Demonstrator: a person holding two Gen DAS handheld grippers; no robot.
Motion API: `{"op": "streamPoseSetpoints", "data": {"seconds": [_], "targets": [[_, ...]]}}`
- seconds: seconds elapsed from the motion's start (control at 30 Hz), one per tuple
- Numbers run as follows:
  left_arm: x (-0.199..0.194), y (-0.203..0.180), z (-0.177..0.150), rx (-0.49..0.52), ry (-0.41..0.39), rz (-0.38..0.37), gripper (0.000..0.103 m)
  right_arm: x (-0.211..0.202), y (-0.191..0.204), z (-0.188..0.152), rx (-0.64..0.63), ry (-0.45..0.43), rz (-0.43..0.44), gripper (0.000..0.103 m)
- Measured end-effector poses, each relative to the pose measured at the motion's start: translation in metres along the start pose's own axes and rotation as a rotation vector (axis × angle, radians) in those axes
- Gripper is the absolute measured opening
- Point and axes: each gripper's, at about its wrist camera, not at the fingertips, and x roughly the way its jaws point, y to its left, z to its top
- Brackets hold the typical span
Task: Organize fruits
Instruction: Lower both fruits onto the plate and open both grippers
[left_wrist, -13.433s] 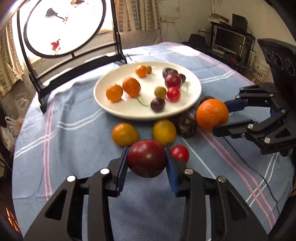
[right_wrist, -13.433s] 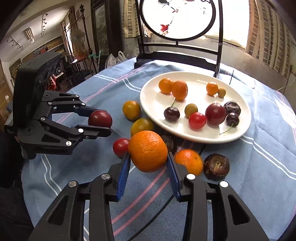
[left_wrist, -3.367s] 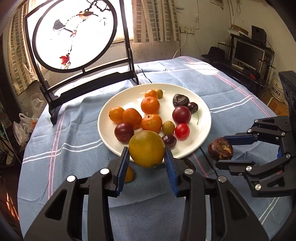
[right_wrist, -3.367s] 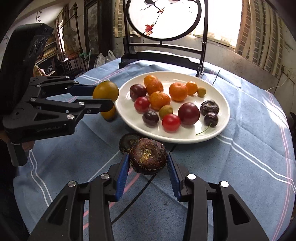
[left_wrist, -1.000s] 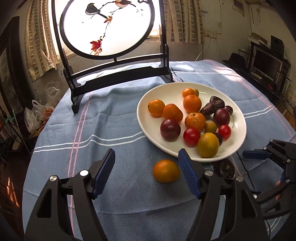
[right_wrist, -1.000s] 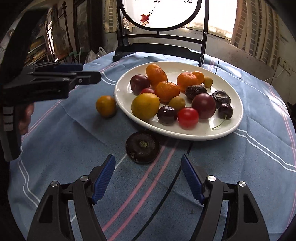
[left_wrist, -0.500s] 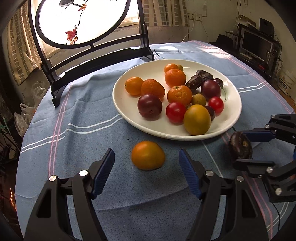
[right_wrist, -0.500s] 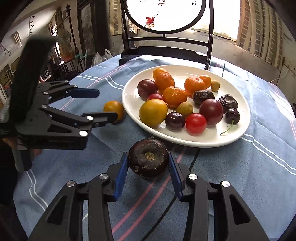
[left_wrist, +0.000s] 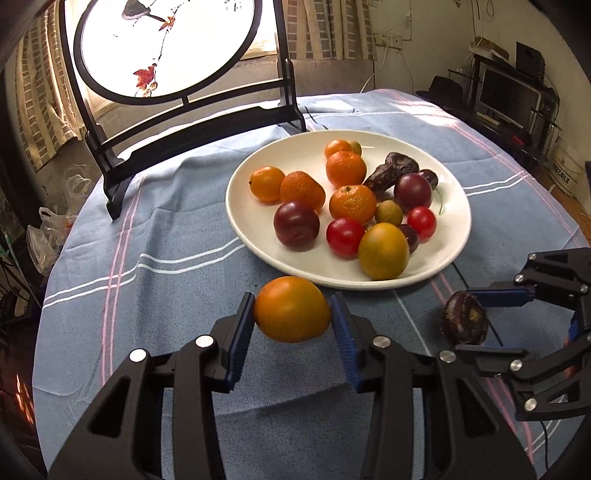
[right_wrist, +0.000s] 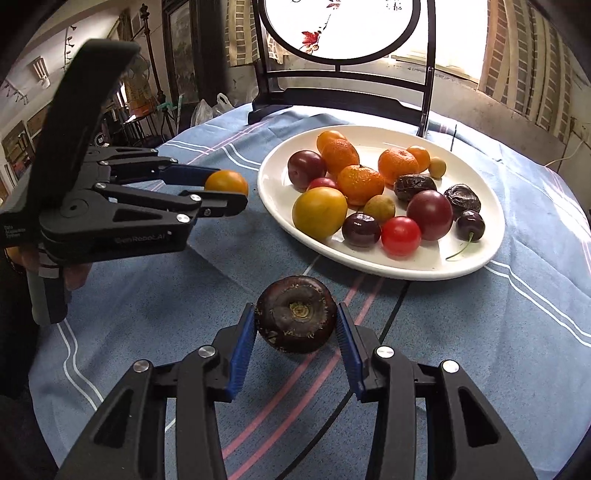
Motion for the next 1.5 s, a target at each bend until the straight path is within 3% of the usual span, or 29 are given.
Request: {"op": "streamPoseSetpoints", "data": {"seconds": [0.1, 0.2, 0.4, 0.6, 0.8, 1.1, 1.5], "targets": [[-0.013, -0.005, 0.005, 0.001, -0.035, -0.011, 0.041, -0.003, 0.001, 0.002, 0.003, -0.013, -0.003, 0.043], [-0.022, -0.011, 0.018, -0.012, -0.064, 0.019, 0.041, -0.021, -0.009, 0.012, 0.043, -0.086, -0.024, 0.043], [-0.047, -0.017, 0.066, -0.120, -0.191, 0.138, 0.041, -0.067, -0.040, 0.053, 0.129, -0.289, -0.204, 0.043], [-0.052, -0.022, 0.099, -0.145, -0.271, 0.190, 0.041, -0.080, -0.064, 0.088, 0.167, -0.366, -0.201, 0.043], [-0.028, -0.022, 0.104, -0.155, -0.254, 0.179, 0.041, -0.065, -0.068, 0.104, 0.172, -0.370, -0.197, 0.043], [0.011, -0.011, 0.094, -0.182, -0.205, 0.157, 0.041, -0.016, -0.076, 0.103, 0.218, -0.287, -0.167, 0.044], [0.026, -0.010, 0.088, -0.177, -0.179, 0.184, 0.041, -0.010, -0.080, 0.101, 0.228, -0.293, -0.197, 0.044]]}}
